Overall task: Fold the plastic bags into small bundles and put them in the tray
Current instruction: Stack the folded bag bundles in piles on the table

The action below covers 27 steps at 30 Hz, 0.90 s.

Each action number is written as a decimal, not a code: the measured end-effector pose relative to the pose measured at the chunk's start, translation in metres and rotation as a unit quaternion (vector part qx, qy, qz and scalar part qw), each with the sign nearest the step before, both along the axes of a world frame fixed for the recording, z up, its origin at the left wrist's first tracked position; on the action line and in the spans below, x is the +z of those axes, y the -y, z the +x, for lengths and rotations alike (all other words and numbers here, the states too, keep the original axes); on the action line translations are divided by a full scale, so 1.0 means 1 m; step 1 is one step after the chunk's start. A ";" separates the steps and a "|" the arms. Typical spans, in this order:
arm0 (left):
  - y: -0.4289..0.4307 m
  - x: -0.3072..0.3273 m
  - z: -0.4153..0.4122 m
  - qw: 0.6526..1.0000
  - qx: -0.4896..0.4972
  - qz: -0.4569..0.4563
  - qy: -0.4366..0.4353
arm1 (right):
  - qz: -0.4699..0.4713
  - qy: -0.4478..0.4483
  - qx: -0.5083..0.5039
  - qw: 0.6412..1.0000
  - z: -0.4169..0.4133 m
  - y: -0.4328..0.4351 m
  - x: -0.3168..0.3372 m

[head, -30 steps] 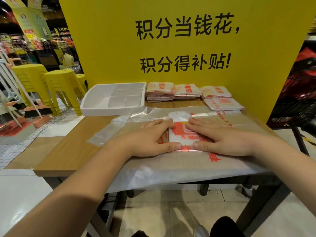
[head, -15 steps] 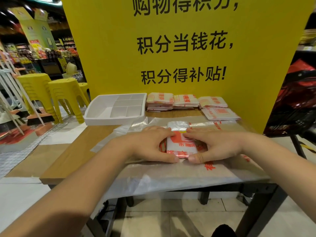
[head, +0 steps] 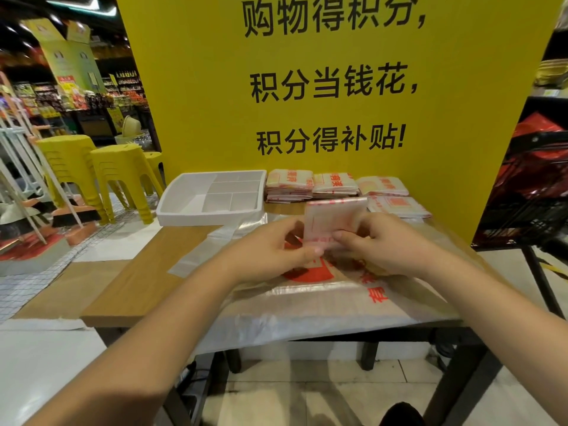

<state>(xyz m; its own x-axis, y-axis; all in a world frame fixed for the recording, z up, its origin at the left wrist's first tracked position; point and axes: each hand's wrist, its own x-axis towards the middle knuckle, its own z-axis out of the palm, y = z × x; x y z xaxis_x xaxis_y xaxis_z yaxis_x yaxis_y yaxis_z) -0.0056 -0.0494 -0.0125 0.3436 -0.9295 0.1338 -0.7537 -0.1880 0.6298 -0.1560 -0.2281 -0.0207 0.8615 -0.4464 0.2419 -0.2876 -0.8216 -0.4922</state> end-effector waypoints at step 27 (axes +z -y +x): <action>0.004 -0.039 -0.027 0.976 0.120 0.015 0.181 | -0.110 -0.099 -0.105 0.983 0.003 -0.058 -0.016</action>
<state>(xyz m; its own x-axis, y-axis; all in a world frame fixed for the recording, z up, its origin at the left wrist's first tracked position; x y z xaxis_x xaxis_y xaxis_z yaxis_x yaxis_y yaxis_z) -0.0325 -0.0539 -0.0513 0.4879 -0.8332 0.2603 -0.8575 -0.4017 0.3214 -0.1525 -0.1703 -0.0369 0.7954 -0.5761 0.1884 -0.5354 -0.8135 -0.2270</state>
